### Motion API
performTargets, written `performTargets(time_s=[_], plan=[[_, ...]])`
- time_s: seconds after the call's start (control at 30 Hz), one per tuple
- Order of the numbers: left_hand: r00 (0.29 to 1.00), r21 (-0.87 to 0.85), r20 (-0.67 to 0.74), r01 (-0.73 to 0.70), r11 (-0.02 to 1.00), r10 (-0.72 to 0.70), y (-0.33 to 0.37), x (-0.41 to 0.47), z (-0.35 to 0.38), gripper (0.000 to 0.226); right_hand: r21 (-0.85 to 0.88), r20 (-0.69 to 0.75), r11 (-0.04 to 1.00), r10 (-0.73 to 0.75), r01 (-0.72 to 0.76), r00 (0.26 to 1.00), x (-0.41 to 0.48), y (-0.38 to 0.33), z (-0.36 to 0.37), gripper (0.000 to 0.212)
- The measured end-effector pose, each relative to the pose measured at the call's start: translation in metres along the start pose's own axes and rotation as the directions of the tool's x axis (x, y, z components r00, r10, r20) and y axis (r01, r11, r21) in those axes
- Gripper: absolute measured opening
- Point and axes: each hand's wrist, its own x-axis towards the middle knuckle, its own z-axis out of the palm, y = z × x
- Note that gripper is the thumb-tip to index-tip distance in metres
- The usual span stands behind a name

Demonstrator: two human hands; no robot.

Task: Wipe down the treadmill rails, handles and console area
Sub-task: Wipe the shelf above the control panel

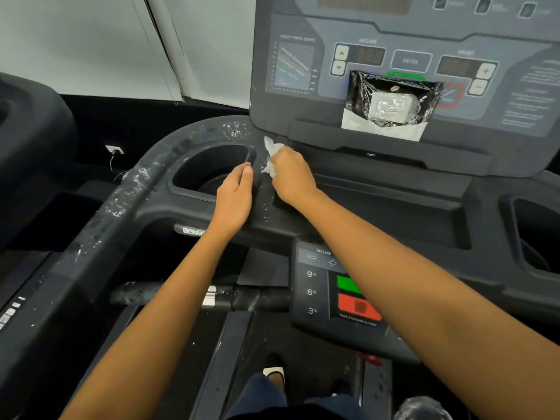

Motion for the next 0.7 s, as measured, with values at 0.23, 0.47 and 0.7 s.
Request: performTargets(time_s=[0.23,0.47,0.7], plan=[[0.999,-0.094,0.041,-0.015,0.995,0.019,-0.007,0.013,-0.008,0.035,-0.042,0.140,0.975,-0.211,0.218,0.968,-0.081,-0.020,-0.003,0.041],[0.998,-0.134,0.057,-0.015,0.991,0.023,-0.010,0.014,-0.010,0.039,0.013,0.021,1.000,0.019,-0.019,1.000,-0.006,-0.009,-0.007,0.025],[0.999,-0.175,0.054,0.008,0.985,0.001,-0.013,0.011,-0.015,0.041,-0.044,0.127,0.996,-0.072,0.078,0.989,-0.064,-0.028,-0.005,0.021]])
